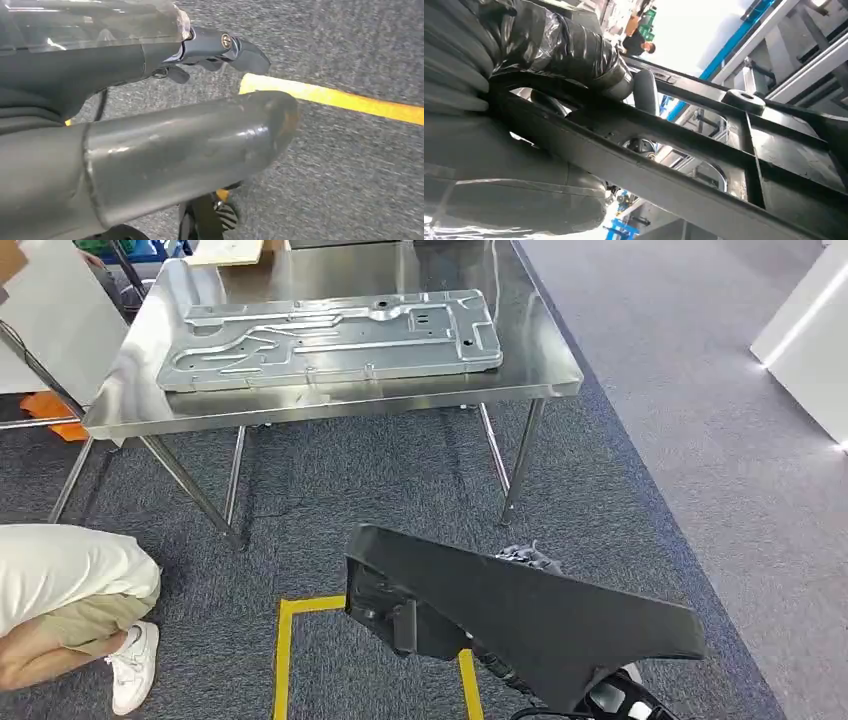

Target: Take the parts from the cabinet and place them on the table.

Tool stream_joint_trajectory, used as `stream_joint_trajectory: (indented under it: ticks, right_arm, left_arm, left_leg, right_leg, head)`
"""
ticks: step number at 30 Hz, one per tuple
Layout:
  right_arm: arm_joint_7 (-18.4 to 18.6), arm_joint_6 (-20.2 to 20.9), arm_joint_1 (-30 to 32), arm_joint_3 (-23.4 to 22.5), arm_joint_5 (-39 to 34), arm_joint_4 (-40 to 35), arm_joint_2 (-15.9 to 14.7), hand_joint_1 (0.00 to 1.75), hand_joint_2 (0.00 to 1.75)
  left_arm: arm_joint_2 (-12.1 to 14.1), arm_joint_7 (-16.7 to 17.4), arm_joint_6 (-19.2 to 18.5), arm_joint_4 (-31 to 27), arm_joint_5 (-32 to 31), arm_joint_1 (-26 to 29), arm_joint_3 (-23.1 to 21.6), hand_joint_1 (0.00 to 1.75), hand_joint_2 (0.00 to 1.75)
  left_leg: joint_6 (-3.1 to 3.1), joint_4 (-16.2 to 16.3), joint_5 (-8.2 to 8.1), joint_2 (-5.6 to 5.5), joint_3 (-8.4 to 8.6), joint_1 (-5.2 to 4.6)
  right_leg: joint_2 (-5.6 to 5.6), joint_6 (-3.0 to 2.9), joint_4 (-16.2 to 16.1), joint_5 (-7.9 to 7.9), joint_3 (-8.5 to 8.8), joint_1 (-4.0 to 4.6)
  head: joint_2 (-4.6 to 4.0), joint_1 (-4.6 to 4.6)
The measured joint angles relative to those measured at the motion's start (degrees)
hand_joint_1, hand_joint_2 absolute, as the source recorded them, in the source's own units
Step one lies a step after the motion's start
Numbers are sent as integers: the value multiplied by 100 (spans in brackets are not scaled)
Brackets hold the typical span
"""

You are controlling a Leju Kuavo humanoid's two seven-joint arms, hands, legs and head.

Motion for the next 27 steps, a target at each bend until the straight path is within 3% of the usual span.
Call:
stream_joint_trajectory:
  ticks: [1, 3, 4, 7, 8, 10, 11, 12, 13, 14, 16, 18, 21, 22, 23, 24, 26, 27]
  right_arm:
    - [0, -2, 0, 0, 0, 0, 0, 168, 175]
    - [0, 0, -3, 0, 0, 9, 0, 168, 175]
    - [0, 0, -1, 0, 0, 11, 0, 168, 175]
    - [0, 0, -4, 0, 0, 11, 0, 168, 175]
    - [-2, -2, -14, 0, 0, 9, 0, 168, 175]
    - [0, -7, -12, -2, 0, 11, 0, 168, 175]
    - [0, -7, -2, -2, 0, 13, -2, 168, 175]
    - [2, -7, -1, -2, 0, 18, -2, 168, 175]
    - [4, -7, 0, -2, 0, 22, -2, 168, 175]
    - [4, -7, 0, -2, 0, 22, -2, 168, 175]
    - [4, -7, -1, -2, 0, 22, -2, 168, 175]
    - [9, -7, -2, -2, 0, 24, -2, 168, 175]
    - [13, -7, -5, -2, 2, 24, -2, 168, 175]
    - [13, -7, 3, -2, 0, 15, 0, 168, 175]
    - [9, -7, -5, -2, 0, 13, 0, 168, 175]
    - [9, -7, -13, -2, 0, 13, 0, 168, 175]
    - [9, -7, -7, -2, 0, 15, 0, 168, 175]
    - [11, -7, -4, -2, 0, 18, 0, 168, 175]
  left_arm:
    - [4, 0, 0, 0, 0, 2, 0, 0, 0]
    - [4, 2, 0, 0, 2, -9, 0, 0, 0]
    - [4, 2, 0, 0, 2, 1, 0, 0, 0]
    - [9, 0, 2, 0, 0, 18, 2, 0, 0]
    - [9, -4, 2, 0, 0, 10, 2, 0, 0]
    - [9, -7, -2, 0, -2, 1, 0, 0, 0]
    - [9, -7, 0, 0, -2, 3, 0, 0, 0]
    - [9, -7, -2, 0, -2, 8, 2, 0, 0]
    - [9, -7, -2, 0, -2, 14, 2, 0, 0]
    - [9, -7, -2, 0, -2, 16, 2, 0, 0]
    - [9, -9, -15, 0, -2, 11, 2, 0, 0]
    - [7, -15, -18, 0, -4, -10, 2, 0, 0]
    - [4, -22, -18, 0, -9, -27, 0, 0, 0]
    - [7, -20, -18, 0, -7, -40, 2, 0, 0]
    - [7, -31, -22, 0, -9, -47, 0, 0, 0]
    - [4, -31, -22, 0, -9, -50, 0, 0, 0]
    - [11, -31, -22, 0, -9, -40, 0, 0, 0]
    - [11, -31, -22, 0, -9, -22, 0, 0, 0]
  left_leg:
    - [45, -562, 350, 3, 178, -6]
    - [104, -603, 57, 4, 135, -70]
    - [136, -621, 192, 2, 141, -77]
    - [236, -711, 303, 7, 264, -9]
    - [262, -730, 302, 6, 292, -5]
    - [298, -729, 263, 9, 321, -7]
    - [298, -728, 232, 8, 337, -9]
    - [292, -727, 199, 5, 365, -9]
    - [280, -727, 157, -1, 414, -8]
    - [265, -727, 105, -9, 489, -8]
    - [238, -730, -16, -21, 659, -8]
    - [157, -723, -111, -30, 679, -42]
    - [71, -834, -163, 6, 740, -24]
    - [40, -804, -221, 3, 799, -13]
    - [33, -603, -296, 5, 746, -19]
    - [18, -195, -467, 4, 525, -9]
    - [-26, 799, -803, 5, -114, -4]
    - [-38, 1097, -812, 6, -361, -3]
  right_leg:
    - [-4, 23, 0, -35, 42, 1]
    - [12, 88, 6, -50, 28, 10]
    - [11, 129, 0, -78, 25, 8]
    - [-1, 234, 44, -138, 84, 5]
    - [-8, 263, 258, -258, -19, 9]
    - [-9, 307, 1130, -650, -516, -22]
    - [-9, 326, 1564, -763, -798, -32]
    - [-9, 339, 1782, -742, -982, -41]
    - [-10, 343, 1707, -557, -1026, -54]
    - [-14, 335, 1375, -253, -924, -59]
    - [-24, 278, 323, 420, -502, -53]
    - [-29, 217, 67, 267, -346, 3]
    - [-7, 120, 79, 171, -347, 30]
    - [-9, 92, -12, 168, -256, -44]
    - [-15, 40, -55, 133, -170, -38]
    - [-34, 4, -69, 102, -114, -38]
    - [-36, -11, -68, 9, -31, -35]
    - [-31, -11, -66, -34, 17, -34]
  head:
    - [2, 0]
    - [2, -2]
    - [2, 0]
    - [2, 2]
    - [2, 2]
    - [2, 2]
    - [2, 2]
    - [0, 2]
    - [2, 2]
    - [2, 0]
    - [2, 2]
    - [2, 2]
    - [2, 2]
    - [2, -2]
    - [2, 0]
    - [2, -2]
    - [0, 0]
    - [2, 0]
